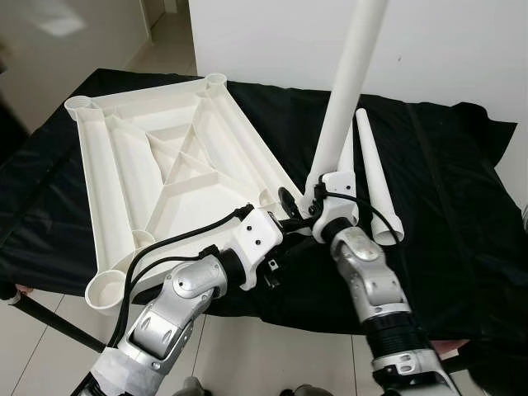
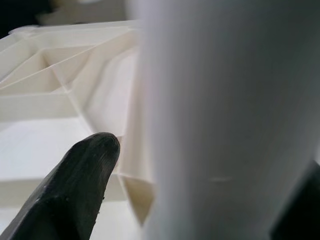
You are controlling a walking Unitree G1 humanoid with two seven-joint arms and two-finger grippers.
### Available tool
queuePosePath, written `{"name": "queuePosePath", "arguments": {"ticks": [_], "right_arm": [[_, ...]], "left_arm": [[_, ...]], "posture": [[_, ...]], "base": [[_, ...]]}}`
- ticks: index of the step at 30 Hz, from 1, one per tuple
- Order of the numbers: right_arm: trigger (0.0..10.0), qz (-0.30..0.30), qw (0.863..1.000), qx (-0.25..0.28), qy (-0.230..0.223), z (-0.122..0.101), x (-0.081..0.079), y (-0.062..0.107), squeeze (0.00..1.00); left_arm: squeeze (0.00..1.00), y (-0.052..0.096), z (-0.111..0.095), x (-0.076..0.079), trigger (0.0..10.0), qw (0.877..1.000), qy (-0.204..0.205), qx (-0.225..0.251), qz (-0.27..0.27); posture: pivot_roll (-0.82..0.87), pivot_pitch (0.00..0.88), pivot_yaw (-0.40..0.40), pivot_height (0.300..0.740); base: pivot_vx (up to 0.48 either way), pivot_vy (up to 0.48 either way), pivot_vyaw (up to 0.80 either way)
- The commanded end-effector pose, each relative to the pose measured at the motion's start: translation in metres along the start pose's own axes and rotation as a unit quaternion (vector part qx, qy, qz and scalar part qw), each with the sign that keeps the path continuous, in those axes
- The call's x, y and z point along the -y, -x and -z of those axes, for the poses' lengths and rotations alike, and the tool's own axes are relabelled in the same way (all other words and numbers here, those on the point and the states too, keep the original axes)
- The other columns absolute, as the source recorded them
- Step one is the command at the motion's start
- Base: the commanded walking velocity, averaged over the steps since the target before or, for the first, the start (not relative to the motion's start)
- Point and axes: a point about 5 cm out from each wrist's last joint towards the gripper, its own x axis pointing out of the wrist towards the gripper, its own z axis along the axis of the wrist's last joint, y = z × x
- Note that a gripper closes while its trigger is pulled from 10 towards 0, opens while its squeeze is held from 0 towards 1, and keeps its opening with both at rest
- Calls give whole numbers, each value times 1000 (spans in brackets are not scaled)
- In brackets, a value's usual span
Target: Building children table
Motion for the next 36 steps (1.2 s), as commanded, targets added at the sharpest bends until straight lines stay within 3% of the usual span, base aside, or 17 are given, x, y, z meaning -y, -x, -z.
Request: {"name": "queuePosePath", "arguments": {"ticks": [1,11,12,16,17,26,27,36], "right_arm": [[10000,-38,999,3,13,-2,-1,-2,0],[9843,-104,992,0,73,-4,18,-4,0],[4784,-111,991,-3,78,-4,20,-5,0],[4784,-117,990,-5,82,-3,21,-5,0],[0,-123,989,-11,84,-1,23,-5,0],[0,-142,985,-21,90,4,29,-5,0],[10000,-134,987,-24,85,6,31,-6,0],[10000,-93,992,-38,71,10,30,-8,0]], "left_arm": [[0,3,2,2,10000,1000,4,-5,15],[0,5,1,1,10000,1000,2,-8,17],[0,5,1,1,10000,1000,2,-8,18],[0,5,1,1,10000,1000,2,-8,18],[0,5,1,1,10000,1000,2,-9,18],[0,5,1,1,10000,1000,2,-9,18],[0,5,1,1,10000,1000,2,-9,18],[0,4,1,1,10000,1000,2,-8,18]], "posture": [[-53,57,1,740],[-47,64,16,740],[-46,64,15,740],[-46,64,15,740],[-45,65,16,740],[-43,65,15,740],[-42,61,17,740],[-45,62,16,740]], "base": [[0,0,0],[0,0,0],[0,0,0],[0,0,0],[0,0,0],[0,0,0],[0,0,0],[0,0,0]]}}
